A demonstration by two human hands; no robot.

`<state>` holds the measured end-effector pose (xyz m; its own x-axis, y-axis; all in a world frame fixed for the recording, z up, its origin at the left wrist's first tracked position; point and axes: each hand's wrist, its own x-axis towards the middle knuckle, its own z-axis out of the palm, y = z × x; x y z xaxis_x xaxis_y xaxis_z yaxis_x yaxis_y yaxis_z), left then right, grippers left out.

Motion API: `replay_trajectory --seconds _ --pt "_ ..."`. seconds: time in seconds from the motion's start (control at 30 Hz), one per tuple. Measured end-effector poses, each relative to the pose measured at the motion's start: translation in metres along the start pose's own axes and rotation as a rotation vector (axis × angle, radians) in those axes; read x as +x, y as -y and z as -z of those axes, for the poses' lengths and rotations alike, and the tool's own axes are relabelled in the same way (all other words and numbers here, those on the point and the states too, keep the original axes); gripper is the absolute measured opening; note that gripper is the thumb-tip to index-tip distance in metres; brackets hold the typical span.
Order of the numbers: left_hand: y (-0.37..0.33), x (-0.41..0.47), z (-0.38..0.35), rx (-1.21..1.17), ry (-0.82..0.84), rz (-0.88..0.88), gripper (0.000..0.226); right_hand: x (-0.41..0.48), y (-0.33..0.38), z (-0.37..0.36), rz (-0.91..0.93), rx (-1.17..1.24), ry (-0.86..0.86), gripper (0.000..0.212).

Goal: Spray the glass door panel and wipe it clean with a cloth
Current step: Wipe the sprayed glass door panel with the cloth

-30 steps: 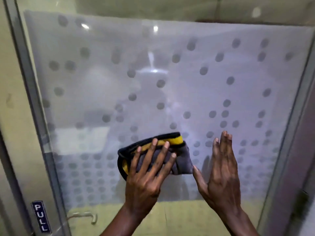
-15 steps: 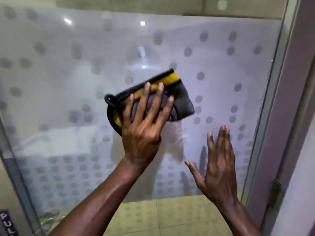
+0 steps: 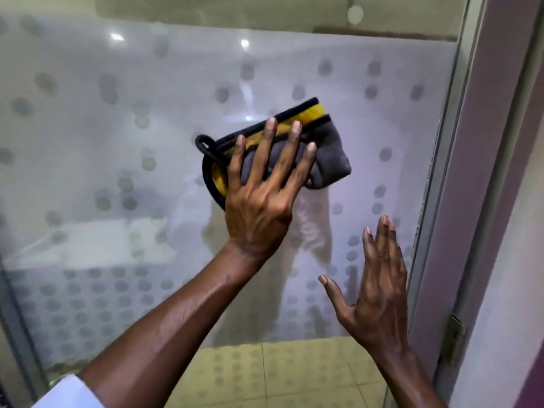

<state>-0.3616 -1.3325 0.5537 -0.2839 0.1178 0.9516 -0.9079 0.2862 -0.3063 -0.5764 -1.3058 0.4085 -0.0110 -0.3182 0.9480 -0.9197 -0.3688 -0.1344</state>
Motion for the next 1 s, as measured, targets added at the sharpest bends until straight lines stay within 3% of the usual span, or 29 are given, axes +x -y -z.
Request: replay_trajectory --seconds 0.13,0.4,0.53,0.8,1.0 --pt "-0.016 -0.006 -0.005 -0.007 -0.007 -0.001 0.056 0.002 -0.014 0.002 -0.055 0.034 -0.014 0.110" --pt "-0.056 -0.137 0.027 -0.094 0.348 -0.211 0.052 -0.013 -0.044 0.009 -0.001 0.068 0.071 0.107" --pt "-0.051 -0.077 0.011 -0.075 0.235 -0.225 0.054 -0.011 -0.053 0.012 0.032 0.065 0.071 0.101" --pt "-0.030 0.128 -0.047 0.108 -0.048 -0.151 0.060 -0.008 -0.056 0.012 0.006 0.074 0.074 0.096" --pt "-0.044 0.106 -0.047 0.058 -0.023 -0.167 0.062 -0.009 -0.061 0.016 -0.002 0.118 0.087 0.093"
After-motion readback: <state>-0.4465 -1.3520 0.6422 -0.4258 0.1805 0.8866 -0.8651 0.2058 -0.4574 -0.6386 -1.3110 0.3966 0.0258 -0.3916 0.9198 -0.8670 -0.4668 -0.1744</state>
